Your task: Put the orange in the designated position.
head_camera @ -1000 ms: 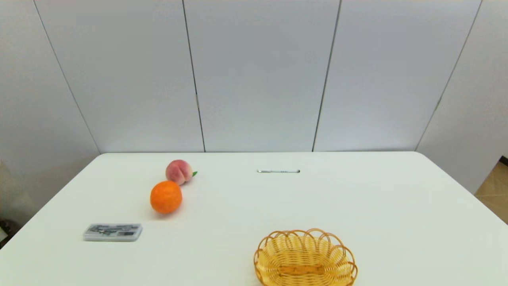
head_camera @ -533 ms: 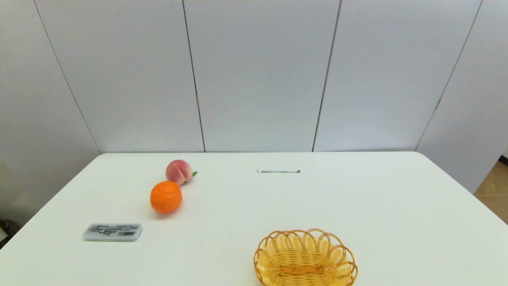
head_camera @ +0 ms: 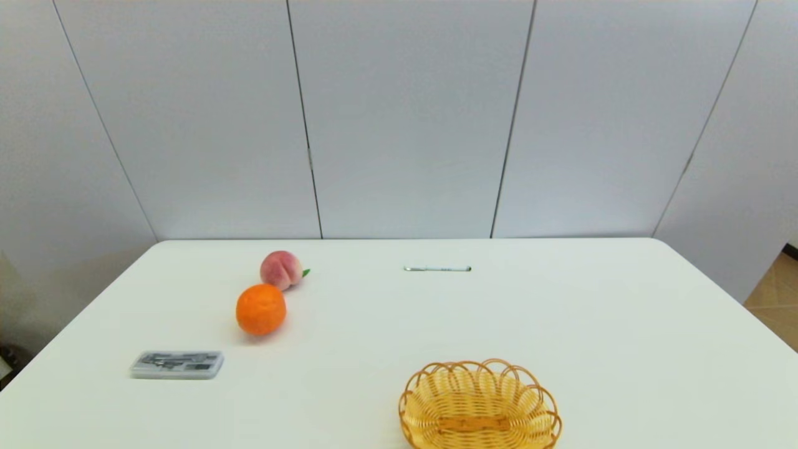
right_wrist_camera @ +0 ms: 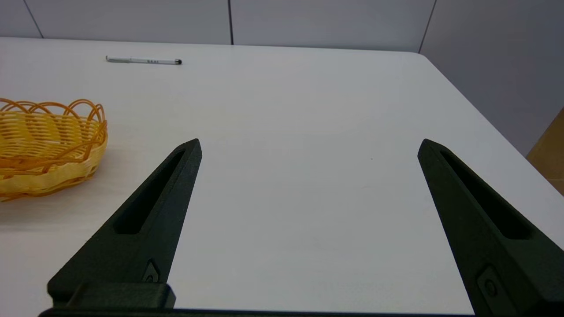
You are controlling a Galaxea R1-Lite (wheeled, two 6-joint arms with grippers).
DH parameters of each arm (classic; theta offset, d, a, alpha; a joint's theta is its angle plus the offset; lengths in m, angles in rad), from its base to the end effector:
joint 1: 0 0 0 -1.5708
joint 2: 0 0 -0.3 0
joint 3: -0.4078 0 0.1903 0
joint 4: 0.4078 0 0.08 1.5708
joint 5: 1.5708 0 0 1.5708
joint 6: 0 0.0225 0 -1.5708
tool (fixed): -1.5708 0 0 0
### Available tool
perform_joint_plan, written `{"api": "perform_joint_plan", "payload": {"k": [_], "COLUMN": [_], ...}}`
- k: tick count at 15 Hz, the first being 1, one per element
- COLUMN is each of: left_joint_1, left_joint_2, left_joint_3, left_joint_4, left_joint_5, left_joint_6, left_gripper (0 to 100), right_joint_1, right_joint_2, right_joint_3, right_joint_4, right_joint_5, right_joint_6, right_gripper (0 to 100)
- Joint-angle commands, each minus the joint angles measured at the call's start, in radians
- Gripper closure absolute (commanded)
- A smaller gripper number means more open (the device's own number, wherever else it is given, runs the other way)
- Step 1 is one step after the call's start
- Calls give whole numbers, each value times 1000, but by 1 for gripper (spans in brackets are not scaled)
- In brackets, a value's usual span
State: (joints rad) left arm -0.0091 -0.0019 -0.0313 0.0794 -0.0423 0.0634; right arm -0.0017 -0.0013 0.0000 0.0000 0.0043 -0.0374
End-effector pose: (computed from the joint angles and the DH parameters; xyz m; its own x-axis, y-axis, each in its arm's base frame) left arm -0.0255 -0.0007 0.0759 0.9976 -0.0514 -0.0461 0.0542 0.9966 0.0613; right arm -0.0229 0.0001 0.0754 1.0000 0.0026 0.0013 -0.0025 0.9993 -0.0374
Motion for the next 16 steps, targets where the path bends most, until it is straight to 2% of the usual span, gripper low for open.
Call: {"api": "perform_joint_plan", "payload": {"k": [1, 16], "left_joint_1": [0, 0], "left_joint_2": [2, 0], "left_joint_3": [1, 2], "left_joint_4": [0, 0], "left_joint_5": [1, 2], "left_joint_6": [-4, -5], "left_gripper": [0, 0], "right_joint_1": [0, 0], "right_joint_2": [1, 1], "right_joint_3": [0, 0], "right_joint_4": [0, 0], "right_joint_5": [0, 0], "right_joint_6": [-1, -1], "right_gripper": [0, 0]}}
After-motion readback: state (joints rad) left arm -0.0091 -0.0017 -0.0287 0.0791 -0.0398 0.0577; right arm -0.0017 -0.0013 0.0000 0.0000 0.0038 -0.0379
